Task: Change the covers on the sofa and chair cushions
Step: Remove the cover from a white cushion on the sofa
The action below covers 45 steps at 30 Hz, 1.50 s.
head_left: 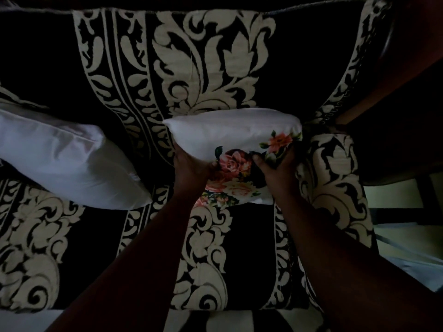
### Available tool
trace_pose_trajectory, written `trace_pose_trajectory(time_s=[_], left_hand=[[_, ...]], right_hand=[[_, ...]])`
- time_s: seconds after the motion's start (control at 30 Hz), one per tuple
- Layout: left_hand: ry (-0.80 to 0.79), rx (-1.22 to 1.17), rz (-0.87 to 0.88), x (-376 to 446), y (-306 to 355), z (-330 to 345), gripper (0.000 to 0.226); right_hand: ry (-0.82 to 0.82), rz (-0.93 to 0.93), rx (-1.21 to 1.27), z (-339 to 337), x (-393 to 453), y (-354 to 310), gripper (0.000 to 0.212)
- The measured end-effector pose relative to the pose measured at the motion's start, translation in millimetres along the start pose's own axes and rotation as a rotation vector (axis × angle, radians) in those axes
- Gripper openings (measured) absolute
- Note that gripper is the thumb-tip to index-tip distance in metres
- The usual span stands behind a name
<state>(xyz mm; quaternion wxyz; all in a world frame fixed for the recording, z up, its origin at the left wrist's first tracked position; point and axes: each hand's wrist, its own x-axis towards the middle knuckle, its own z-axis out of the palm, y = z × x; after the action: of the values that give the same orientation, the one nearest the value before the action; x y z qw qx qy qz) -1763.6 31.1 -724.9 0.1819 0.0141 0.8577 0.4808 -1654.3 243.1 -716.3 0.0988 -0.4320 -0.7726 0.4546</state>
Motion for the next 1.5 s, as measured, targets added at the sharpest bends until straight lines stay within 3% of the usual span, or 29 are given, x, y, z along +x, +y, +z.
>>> trace_pose_trajectory(time_s=[0.17, 0.3, 0.43, 0.53, 0.67, 0.83, 0.9, 1.03, 1.1, 1.23, 1.3, 1.37, 1.47, 1.5], left_hand=[[0.061, -0.116, 0.047, -8.7, 5.9, 2.2, 0.134], [0.006, -0.156, 0.019, -20.8, 18.1, -6.6, 0.128], [-0.078, -0.036, -0.084, -56.1, 45.8, -24.7, 0.125], [-0.079, -0.029, -0.076, -80.4, 59.8, -39.1, 0.107], [-0.094, -0.060, -0.091, -140.8, 128.5, -69.0, 0.077], [-0.142, -0.103, 0.017, -192.1, 162.7, -104.4, 0.062], [-0.194, -0.095, 0.033, -204.3, 163.1, -114.9, 0.066], [-0.288, -0.056, 0.047, -199.5, 139.9, -128.7, 0.098], [-0.349, -0.075, 0.053, -220.3, 159.4, -146.2, 0.103], [-0.439, -0.025, 0.118, -279.8, 202.5, -177.3, 0.082], [-0.463, -0.040, 0.161, -307.4, 219.9, -182.6, 0.054], [-0.463, -0.042, 0.242, -345.0, 245.1, -188.1, 0.026], [-0.519, -0.022, 0.320, -381.2, 271.0, -181.8, 0.028], [-0.558, -0.040, 0.325, -391.9, 278.0, -179.1, 0.040]], right_hand=[[-0.004, 0.001, -0.044, 1.9, 3.6, 5.6, 0.131], [-0.038, 0.031, -0.098, -1.4, -5.1, -5.9, 0.122], [-0.083, 0.081, -0.106, -16.2, -38.1, -34.6, 0.112], [-0.107, 0.063, -0.068, -39.4, -73.4, -64.6, 0.103], [-0.145, 0.089, 0.047, -77.5, -117.0, -96.4, 0.091], [-0.155, 0.155, 0.125, -131.2, -166.1, -128.4, 0.082], [-0.145, 0.163, 0.138, -150.0, -184.3, -138.9, 0.079], [-0.096, 0.126, 0.150, -173.5, -227.7, -155.1, 0.080], [-0.041, 0.112, 0.197, -180.5, -255.8, -158.1, 0.078], [-0.009, 0.123, 0.311, -197.3, -311.7, -168.6, 0.081], [0.024, 0.111, 0.358, -212.5, -340.3, -175.1, 0.092], [0.101, 0.090, 0.342, -233.1, -362.8, -174.8, 0.080], [0.204, 0.076, 0.350, -274.0, -395.2, -169.5, 0.069], [0.231, 0.072, 0.378, -286.3, -403.6, -166.6, 0.072]])
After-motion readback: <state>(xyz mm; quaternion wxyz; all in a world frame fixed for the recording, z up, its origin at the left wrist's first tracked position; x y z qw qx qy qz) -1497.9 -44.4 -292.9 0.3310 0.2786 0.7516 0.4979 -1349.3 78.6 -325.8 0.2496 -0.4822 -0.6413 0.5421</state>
